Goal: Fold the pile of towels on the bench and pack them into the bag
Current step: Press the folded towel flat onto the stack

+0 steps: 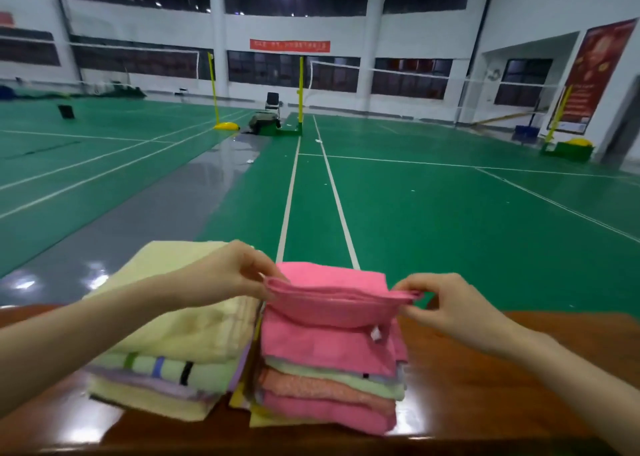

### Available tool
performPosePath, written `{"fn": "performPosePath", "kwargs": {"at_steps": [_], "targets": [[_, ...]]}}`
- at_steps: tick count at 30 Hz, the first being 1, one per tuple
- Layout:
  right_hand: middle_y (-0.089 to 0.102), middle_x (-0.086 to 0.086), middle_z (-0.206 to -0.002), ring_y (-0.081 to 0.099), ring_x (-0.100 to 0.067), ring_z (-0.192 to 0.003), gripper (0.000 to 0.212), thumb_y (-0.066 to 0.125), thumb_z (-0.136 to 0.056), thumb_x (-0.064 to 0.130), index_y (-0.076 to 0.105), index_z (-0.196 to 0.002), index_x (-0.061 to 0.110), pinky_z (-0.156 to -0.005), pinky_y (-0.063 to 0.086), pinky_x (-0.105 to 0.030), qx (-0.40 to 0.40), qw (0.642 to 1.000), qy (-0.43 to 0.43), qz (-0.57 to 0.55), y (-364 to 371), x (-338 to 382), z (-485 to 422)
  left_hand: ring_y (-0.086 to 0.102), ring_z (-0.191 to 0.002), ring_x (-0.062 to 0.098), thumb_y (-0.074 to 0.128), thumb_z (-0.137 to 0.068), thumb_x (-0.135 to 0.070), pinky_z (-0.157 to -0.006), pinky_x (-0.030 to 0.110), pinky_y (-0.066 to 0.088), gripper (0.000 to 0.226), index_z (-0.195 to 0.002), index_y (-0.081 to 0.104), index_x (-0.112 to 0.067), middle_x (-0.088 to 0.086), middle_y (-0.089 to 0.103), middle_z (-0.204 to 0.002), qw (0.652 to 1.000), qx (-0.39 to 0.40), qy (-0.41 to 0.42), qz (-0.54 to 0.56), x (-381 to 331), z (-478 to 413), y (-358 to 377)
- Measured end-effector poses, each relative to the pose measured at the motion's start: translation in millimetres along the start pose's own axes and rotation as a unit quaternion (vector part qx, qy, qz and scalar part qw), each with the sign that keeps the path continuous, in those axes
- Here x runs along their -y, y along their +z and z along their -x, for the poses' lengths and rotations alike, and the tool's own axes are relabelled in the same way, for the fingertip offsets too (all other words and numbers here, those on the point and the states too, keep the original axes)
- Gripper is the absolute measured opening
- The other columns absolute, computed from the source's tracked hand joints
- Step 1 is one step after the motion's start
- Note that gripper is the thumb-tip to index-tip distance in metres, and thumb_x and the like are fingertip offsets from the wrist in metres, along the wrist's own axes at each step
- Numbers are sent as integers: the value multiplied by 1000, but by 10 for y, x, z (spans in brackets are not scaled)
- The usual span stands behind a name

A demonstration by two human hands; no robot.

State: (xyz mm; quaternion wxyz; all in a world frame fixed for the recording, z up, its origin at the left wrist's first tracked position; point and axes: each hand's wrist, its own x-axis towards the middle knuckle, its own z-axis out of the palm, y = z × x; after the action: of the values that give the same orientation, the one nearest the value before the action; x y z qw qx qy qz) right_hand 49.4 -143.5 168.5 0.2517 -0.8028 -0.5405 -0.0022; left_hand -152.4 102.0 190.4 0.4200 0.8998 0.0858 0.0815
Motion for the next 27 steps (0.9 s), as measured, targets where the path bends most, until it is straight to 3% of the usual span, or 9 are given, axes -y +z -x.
{"fn": "performPosePath", "kwargs": {"at_steps": [3,5,7,10,12,14,17,20,27], "targets": [[57,25,-117,50,6,-105,33,54,-81,45,59,-113,35,-91,45,-27,152,978,-16,141,215,46,289,55,-112,-1,66,-85,-14,-103,18,38,27,-111,68,-21,-11,63,-120,968,154,-14,-196,83,198,252],[42,34,-129,36,12,-117,53,43,-73,61,52,-122,42,-99,39,-23,226,962,-32,149,226,108,374,47,-118,0,59,-89,-27,-102,13,33,30,-118,63,-27,-16,55,-127,925,196,-9,-324,11,209,320],[45,35,-125,37,11,-114,65,32,-62,68,56,-117,44,-100,37,-22,214,971,-14,103,190,148,342,58,-104,11,52,-88,-41,-90,22,46,32,-112,68,-26,-10,66,-115,903,148,-9,-403,-92,117,366],[50,29,-122,41,2,-114,79,27,-65,86,62,-115,36,-103,32,-25,109,994,29,0,276,124,132,61,-102,20,41,-94,-39,-89,33,49,37,-109,68,-20,0,68,-112,918,11,-23,-395,-115,-196,528],[43,16,-139,34,-8,-129,54,34,-89,62,57,-126,30,-111,22,-28,45,997,54,-31,452,134,-109,51,-117,29,31,-99,-33,-99,38,41,39,-125,56,-17,6,55,-130,922,-50,-28,-384,-76,-456,695],[25,8,-152,17,-16,-142,40,32,-100,36,44,-137,27,-117,8,-34,24,995,86,-36,648,185,-345,33,-134,35,23,-102,-34,-110,43,27,46,-144,33,-19,11,31,-150,920,-54,-64,-382,7,-674,849],[-1,9,-158,-5,-22,-146,46,21,-102,39,21,-147,32,-115,3,-52,61,982,180,-17,963,185,-503,4,-145,34,16,-101,-42,-118,45,4,51,-150,12,-27,6,5,-159,920,-53,-126,-367,301,-836,1026],[-5,13,-157,-8,-22,-145,48,17,-101,42,12,-148,36,-115,5,-53,64,975,213,-4,1220,129,-473,0,-146,28,13,-101,-44,-118,43,-2,50,-150,9,-33,-2,3,-159,923,-77,-141,-349,568,-843,1144],[-3,14,-157,-7,-22,-145,47,16,-101,42,13,-148,37,-117,8,-47,49,977,210,-6,1256,86,-491,4,-146,23,13,-101,-44,-118,42,0,48,-149,12,-37,-6,8,-158,932,-95,-140,-319,646,-897,1150]]}}
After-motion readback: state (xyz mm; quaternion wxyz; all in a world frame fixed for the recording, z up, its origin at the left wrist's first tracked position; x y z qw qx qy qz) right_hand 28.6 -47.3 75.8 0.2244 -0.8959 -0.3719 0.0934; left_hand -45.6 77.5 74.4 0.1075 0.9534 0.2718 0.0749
